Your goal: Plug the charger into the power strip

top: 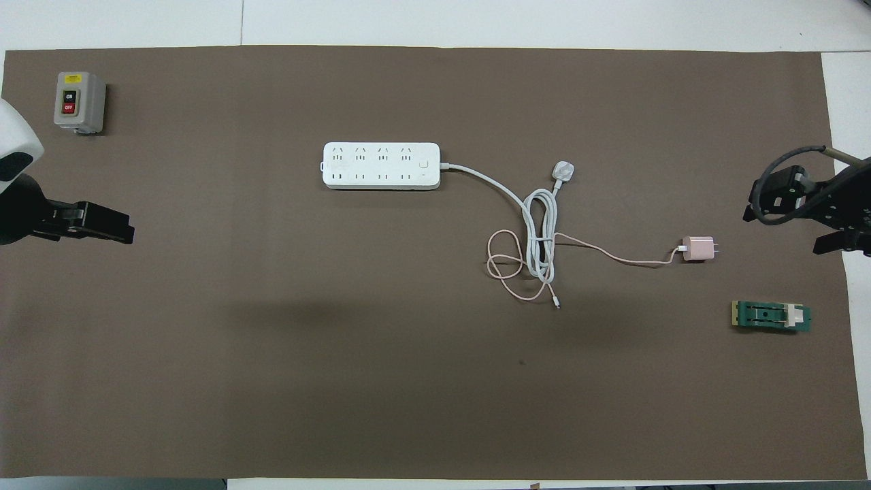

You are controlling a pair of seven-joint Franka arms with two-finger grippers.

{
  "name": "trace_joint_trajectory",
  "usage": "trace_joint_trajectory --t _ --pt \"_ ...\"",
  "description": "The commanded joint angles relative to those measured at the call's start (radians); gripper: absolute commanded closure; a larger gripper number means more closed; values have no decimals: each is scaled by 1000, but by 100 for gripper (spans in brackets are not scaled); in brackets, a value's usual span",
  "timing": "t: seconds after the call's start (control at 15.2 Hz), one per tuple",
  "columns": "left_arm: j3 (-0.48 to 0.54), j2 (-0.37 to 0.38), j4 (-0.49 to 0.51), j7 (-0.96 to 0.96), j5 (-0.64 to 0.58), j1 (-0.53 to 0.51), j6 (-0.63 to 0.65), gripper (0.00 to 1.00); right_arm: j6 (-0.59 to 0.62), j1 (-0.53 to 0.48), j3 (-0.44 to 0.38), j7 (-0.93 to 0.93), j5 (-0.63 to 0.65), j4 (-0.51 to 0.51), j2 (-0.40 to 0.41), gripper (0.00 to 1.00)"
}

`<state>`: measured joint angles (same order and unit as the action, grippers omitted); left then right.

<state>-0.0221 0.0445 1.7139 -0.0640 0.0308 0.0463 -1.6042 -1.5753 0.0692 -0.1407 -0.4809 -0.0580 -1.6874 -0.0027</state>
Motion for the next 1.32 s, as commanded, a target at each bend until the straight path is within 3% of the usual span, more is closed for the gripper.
trace_joint_trajectory --t 0.0,0.33,0.46,0.72,0.99,1.25 --pt "4 37 49 3 6 -5 -23 0 -22 -32 0 -206 -52 5 23 0" --pt "1 70 157 12 27 -5 -181 0 -40 -101 0 -423 -128 -23 70 0" --pt "8 74 185 12 148 -11 -209 0 -83 -108 -2 -598 -132 -55 70 0" --pt "7 43 242 -28 412 -48 -229 0 -133 -136 -2 -766 -210 -89 95 0" --pt "7 -4 296 -63 605 -34 -293 0 -150 -195 -3 -795 -302 -120 128 0" --pt "2 -38 340 -111 825 9 -318 0 -207 -193 -2 -771 -306 -179 138 0"
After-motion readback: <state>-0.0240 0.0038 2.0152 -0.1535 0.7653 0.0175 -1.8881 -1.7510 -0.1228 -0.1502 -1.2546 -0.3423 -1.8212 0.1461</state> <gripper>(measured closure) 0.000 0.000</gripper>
